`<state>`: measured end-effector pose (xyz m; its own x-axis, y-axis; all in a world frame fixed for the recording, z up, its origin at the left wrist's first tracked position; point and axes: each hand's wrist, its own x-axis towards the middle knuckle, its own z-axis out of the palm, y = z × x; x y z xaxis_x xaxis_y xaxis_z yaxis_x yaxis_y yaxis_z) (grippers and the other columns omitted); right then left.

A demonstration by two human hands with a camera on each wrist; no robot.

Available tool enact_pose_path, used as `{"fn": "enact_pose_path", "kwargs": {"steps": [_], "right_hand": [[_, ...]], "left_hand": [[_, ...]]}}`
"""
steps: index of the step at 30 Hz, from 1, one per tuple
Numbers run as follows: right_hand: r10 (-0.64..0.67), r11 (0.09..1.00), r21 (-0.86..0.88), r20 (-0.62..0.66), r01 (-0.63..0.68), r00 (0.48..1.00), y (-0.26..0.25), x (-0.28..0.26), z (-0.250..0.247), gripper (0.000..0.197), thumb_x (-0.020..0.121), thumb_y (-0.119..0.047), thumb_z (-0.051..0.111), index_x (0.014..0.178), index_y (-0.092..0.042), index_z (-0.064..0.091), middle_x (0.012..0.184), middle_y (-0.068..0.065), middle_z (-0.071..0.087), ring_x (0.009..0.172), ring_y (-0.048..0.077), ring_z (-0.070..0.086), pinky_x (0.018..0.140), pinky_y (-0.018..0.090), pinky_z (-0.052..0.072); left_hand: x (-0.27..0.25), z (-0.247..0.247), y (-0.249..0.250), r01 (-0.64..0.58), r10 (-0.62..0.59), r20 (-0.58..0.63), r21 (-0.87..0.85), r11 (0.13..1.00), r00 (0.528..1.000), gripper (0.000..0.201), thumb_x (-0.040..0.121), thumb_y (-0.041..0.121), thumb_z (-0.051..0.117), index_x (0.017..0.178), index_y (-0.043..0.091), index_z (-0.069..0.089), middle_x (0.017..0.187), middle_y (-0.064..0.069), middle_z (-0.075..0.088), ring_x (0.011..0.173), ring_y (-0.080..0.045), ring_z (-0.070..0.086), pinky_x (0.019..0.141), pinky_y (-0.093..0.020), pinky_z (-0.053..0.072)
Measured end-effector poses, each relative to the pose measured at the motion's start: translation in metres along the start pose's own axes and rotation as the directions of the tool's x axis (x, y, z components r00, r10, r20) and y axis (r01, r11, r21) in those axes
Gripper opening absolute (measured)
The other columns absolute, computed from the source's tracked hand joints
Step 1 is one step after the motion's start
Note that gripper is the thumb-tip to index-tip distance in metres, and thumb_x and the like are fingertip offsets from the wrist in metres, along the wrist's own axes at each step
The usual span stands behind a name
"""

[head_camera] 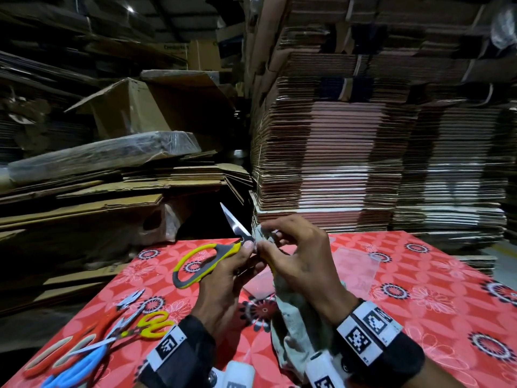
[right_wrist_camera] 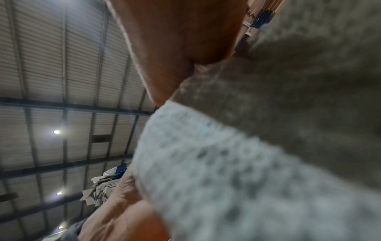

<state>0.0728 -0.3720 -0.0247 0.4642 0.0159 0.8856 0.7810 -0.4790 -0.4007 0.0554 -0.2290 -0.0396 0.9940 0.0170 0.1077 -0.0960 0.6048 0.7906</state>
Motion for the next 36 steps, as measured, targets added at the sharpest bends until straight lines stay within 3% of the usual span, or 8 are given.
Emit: {"fn": "enact_pose_path", "kwargs": {"steps": [2, 7, 12, 19, 22, 26, 32, 36], "right_hand": [[0.003, 1.000, -0.010, -0.004, -0.003, 1.000, -0.001, 0.000, -0.001, 0.020, 0.079, -0.010, 0.087, 0.096, -0.018, 0.083, 0.091, -0.009, 0.072, 0.080, 0.005, 0.069, 0.073, 0.016, 0.055], [0.073, 0.997, 0.028, -0.033, -0.072, 0.997, -0.003, 0.007, -0.009, 0.021, 0.077, -0.004, 0.087, 0.092, -0.018, 0.084, 0.087, -0.010, 0.075, 0.077, 0.005, 0.071, 0.071, 0.011, 0.053], [0.090, 0.996, 0.002, -0.074, -0.090, 0.993, 0.000, 0.010, -0.014, 0.020, 0.079, -0.007, 0.087, 0.094, -0.020, 0.084, 0.085, -0.016, 0.073, 0.077, 0.000, 0.070, 0.071, 0.011, 0.053], [-0.098, 0.995, -0.022, 0.016, 0.098, 0.995, -0.007, 0.005, -0.011, 0.026, 0.072, -0.001, 0.088, 0.093, -0.015, 0.084, 0.087, -0.006, 0.076, 0.076, 0.005, 0.071, 0.071, 0.022, 0.058], [-0.060, 0.998, -0.008, 0.004, 0.060, 0.998, -0.005, 0.009, -0.018, 0.023, 0.074, -0.002, 0.088, 0.092, -0.015, 0.084, 0.086, -0.005, 0.077, 0.075, 0.007, 0.071, 0.071, 0.023, 0.059], [0.021, 1.000, -0.013, -0.058, -0.022, 0.998, -0.001, 0.013, -0.025, 0.020, 0.077, -0.003, 0.086, 0.093, -0.015, 0.084, 0.085, -0.007, 0.077, 0.074, 0.005, 0.071, 0.071, 0.015, 0.056], [-0.083, 0.996, -0.015, 0.034, 0.084, 0.996, -0.007, 0.007, -0.020, 0.022, 0.077, -0.003, 0.089, 0.096, -0.013, 0.083, 0.091, -0.006, 0.077, 0.078, 0.008, 0.072, 0.073, 0.025, 0.060], [-0.049, 0.999, 0.001, 0.051, 0.049, 0.997, -0.006, 0.012, -0.026, 0.023, 0.076, -0.002, 0.089, 0.095, -0.015, 0.083, 0.090, -0.007, 0.078, 0.079, 0.007, 0.073, 0.074, 0.020, 0.059]], "left_hand": [[0.002, 0.000, -0.001, -0.026, 0.026, 0.018, 0.008, 1.000, 1.000, 0.020, 0.088, 0.016, 0.072, 0.102, 0.003, 0.078, 0.098, -0.011, 0.080, 0.090, -0.020, 0.078, 0.076, -0.027, 0.062], [0.008, -0.005, -0.002, -0.080, 0.080, 0.031, 0.028, 0.996, 0.996, 0.032, 0.075, 0.021, 0.076, 0.098, -0.001, 0.075, 0.090, -0.011, 0.077, 0.080, -0.018, 0.075, 0.096, -0.039, 0.056], [0.010, -0.008, -0.003, -0.106, 0.102, 0.058, 0.072, 0.992, 0.993, 0.019, 0.075, 0.022, 0.076, 0.083, 0.006, 0.081, 0.086, -0.007, 0.078, 0.077, -0.017, 0.076, 0.097, -0.041, 0.054], [0.012, -0.009, -0.003, -0.169, 0.165, 0.078, 0.043, 0.985, 0.983, 0.035, 0.079, 0.018, 0.074, 0.106, -0.004, 0.075, 0.101, -0.016, 0.078, 0.093, -0.024, 0.077, 0.097, -0.041, 0.057], [0.014, -0.011, -0.004, -0.149, 0.145, 0.074, 0.055, 0.987, 0.987, 0.035, 0.077, 0.020, 0.076, 0.104, -0.001, 0.075, 0.097, -0.012, 0.078, 0.091, -0.022, 0.076, 0.098, -0.041, 0.057], [0.016, -0.011, -0.004, -0.152, 0.142, 0.111, 0.091, 0.984, 0.984, 0.032, 0.079, 0.023, 0.074, 0.101, 0.000, 0.073, 0.089, -0.007, 0.076, 0.084, -0.018, 0.075, 0.097, -0.040, 0.059], [0.014, -0.011, -0.002, -0.216, 0.207, 0.110, 0.072, 0.974, 0.972, 0.028, 0.079, 0.018, 0.075, 0.101, -0.001, 0.075, 0.090, -0.009, 0.077, 0.084, -0.020, 0.075, 0.093, -0.038, 0.061], [0.013, -0.008, -0.002, -0.188, 0.179, 0.125, 0.066, 0.980, 0.976, 0.026, 0.079, 0.019, 0.073, 0.098, 0.000, 0.073, 0.087, -0.007, 0.077, 0.082, -0.017, 0.075, 0.090, -0.034, 0.062]]}}
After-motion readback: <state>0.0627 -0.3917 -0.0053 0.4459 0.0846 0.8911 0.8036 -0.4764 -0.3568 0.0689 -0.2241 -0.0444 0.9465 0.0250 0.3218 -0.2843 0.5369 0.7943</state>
